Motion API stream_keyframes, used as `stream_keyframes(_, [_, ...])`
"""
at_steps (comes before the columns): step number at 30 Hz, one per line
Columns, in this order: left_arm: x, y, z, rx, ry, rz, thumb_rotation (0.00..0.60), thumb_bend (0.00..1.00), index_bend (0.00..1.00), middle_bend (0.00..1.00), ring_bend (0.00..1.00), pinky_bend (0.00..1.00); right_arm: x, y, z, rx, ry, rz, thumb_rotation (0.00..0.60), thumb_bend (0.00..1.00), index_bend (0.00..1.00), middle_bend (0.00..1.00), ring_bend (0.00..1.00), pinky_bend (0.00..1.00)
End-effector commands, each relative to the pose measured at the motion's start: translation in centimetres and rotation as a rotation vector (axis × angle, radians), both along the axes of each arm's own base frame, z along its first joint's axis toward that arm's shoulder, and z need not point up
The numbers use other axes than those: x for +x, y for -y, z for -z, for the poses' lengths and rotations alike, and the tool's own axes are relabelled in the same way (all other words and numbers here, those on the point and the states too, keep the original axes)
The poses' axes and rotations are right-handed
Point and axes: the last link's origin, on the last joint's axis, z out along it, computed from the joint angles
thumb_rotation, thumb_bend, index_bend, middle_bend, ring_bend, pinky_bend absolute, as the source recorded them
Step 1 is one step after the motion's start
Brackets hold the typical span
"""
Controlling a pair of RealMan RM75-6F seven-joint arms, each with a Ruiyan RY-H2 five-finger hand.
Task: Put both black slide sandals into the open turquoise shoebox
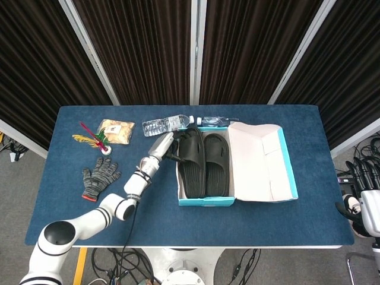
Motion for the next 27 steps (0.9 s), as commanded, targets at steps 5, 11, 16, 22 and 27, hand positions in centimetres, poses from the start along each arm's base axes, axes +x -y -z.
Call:
stream_keyframes(5, [-0.5,0.3,0.6,-0.047,-0.056,-0.02,0.6,0.0,0.58,0.57,0.79,0.66,0.0,0.0,0.0,0.001,0.0,0.0,0.6,0.07,0.0,0.03,0.0,0.03])
stream_keyframes(11, [-0.6,0.4,1.0,-0.067,-0.117,-0.015,0.6,0.0,0.56,0.57,0.79,0.65,0.0,0.0,0.0,0.0,0.0,0.002,0.6,0.07,0.0,0.03,0.0,0.03])
stream_keyframes(16, [-0.3,0.6,0.7,-0.058,-0.144,0.014,0.6,0.0,0.33,0.39,0.65,0.59,0.0,0.0,0.0,0.002,-0.001,0.002,0.6,0.07,0.0,0.03,0.0,0.04])
stream_keyframes(22, [0.0,1.0,0.2,-0.035,-0.171,0.05,0.6,0.0,0.11,0.1,0.14,0.5,0.1,-0.1,0.0,0.005,0.0,-0.001,0.6,0.07,0.0,0.03,0.0,0.04])
stream_keyframes(27, [0.3,1.2,-0.5,-0.025,-0.182,0.067,0.6,0.0,0.08,0.0,0.0,0.32,0.0,-0.2,-0.1,0.005,0.004,0.0,0.6,0.09,0.0,0.03,0.0,0.04])
